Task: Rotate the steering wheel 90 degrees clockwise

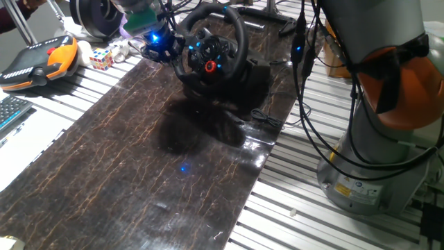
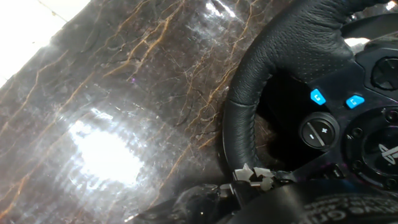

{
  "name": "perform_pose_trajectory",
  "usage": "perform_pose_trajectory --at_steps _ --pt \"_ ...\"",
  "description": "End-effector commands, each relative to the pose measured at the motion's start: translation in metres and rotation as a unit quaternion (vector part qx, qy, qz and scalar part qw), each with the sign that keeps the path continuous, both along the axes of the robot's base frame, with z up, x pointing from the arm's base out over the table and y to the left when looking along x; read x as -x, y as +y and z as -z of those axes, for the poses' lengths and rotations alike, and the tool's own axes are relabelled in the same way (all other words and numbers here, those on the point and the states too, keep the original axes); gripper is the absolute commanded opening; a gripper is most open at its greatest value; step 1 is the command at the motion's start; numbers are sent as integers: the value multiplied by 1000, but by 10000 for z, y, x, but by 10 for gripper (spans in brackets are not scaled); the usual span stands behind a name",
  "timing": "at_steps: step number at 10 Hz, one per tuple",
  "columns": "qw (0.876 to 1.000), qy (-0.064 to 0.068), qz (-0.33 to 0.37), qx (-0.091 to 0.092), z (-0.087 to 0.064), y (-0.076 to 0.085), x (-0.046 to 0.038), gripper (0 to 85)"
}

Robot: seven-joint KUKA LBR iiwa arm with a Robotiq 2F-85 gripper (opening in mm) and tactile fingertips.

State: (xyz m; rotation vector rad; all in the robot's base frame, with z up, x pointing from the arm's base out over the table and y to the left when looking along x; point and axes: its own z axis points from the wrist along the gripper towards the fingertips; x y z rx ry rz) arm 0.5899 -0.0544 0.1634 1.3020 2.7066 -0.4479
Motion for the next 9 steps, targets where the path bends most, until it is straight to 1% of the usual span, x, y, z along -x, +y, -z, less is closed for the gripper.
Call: perform_pose_trajectory --at_steps 1,2,3,4,5,6,7,8,9 --pt "1000 -1 0 0 4 0 -2 7" --pt "1000 -2 -3 0 4 0 -2 7" --pt "1000 -4 -19 6 4 0 -2 7" --pt "999 -8 -32 27 4 0 -2 7" --pt "998 -4 -39 43 4 0 -2 7" --pt "998 1 -43 36 4 0 -2 7" --pt "999 2 -45 16 4 0 -2 7" --pt "998 3 -56 15 4 0 -2 7" --pt "997 -1 -79 22 4 0 -2 7"
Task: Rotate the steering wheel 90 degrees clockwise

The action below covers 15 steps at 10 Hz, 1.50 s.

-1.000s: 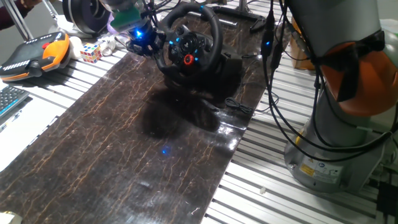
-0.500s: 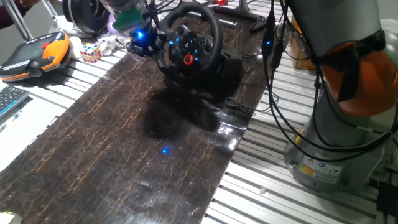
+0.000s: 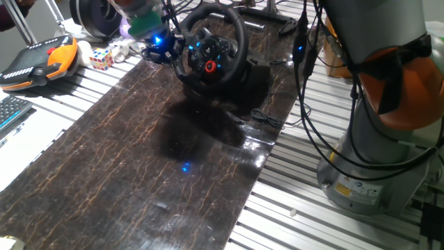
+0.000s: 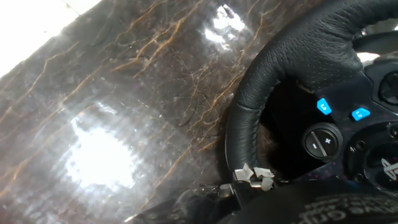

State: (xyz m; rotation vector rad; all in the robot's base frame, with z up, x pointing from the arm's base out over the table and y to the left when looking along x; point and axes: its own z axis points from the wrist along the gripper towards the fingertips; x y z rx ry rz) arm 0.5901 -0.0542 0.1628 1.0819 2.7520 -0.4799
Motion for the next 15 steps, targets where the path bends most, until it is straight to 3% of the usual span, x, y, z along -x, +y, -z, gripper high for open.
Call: perform_pose_trajectory --at_steps 1,3,5,8,11,12,15 --pt "1000 -3 -11 -7 -2 -2 0 7" --pt "1000 -4 -26 -10 10 -20 1 7" --pt "1000 6 -18 6 55 -30 -43 7" --pt "1000 15 13 -1 118 0 -58 7" --pt "999 18 19 18 214 31 -106 7" --pt "999 20 22 14 239 11 -125 83" --pt "999 8 41 28 300 -19 -169 620"
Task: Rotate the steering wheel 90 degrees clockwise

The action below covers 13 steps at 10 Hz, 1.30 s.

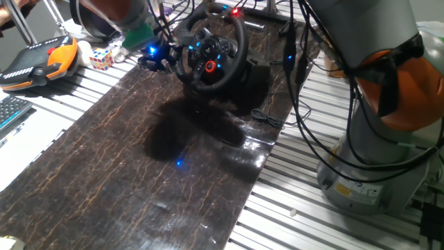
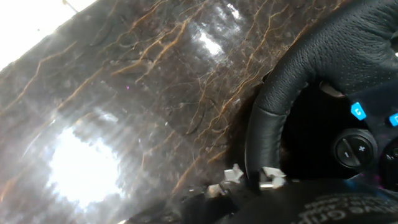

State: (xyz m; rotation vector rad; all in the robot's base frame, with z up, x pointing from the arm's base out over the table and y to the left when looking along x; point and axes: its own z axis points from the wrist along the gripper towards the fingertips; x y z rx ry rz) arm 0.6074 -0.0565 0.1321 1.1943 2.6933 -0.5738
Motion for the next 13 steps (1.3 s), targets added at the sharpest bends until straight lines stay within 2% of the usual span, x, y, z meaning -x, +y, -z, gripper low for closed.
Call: perform_pose_trajectory --at_steps 1,4,6,7,11,13 --pt "1000 -4 7 1 27 -14 -13 753" --pt "1000 -9 14 2 125 -99 -39 847" --pt "1000 -6 6 3 155 -144 -32 850" --pt "1000 -4 1 10 177 -168 -26 850" --pt "999 -7 1 34 325 -302 -30 747" --pt "999 -6 3 43 334 -329 -14 737"
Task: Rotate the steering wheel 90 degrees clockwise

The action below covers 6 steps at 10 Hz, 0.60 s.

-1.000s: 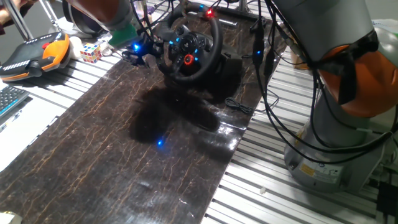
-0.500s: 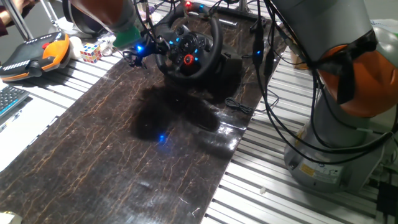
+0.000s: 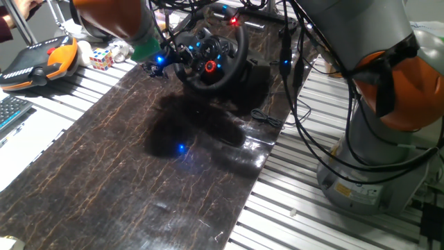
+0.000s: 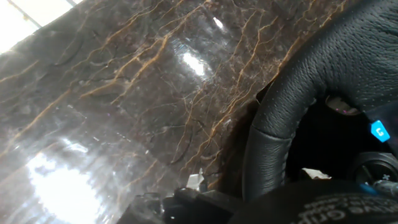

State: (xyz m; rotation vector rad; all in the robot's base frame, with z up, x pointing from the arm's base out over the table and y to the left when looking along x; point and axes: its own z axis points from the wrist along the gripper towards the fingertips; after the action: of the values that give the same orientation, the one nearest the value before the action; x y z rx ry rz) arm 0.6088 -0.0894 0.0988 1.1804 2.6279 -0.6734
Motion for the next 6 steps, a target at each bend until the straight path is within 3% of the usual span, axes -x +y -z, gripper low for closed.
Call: perform_pose_trajectory --at_steps 1,5,6 --pt "1000 2 2 3 2 -6 3 733" --pt "1000 9 17 8 -5 -15 30 553" --pt "1000 11 19 9 -6 -9 34 543"
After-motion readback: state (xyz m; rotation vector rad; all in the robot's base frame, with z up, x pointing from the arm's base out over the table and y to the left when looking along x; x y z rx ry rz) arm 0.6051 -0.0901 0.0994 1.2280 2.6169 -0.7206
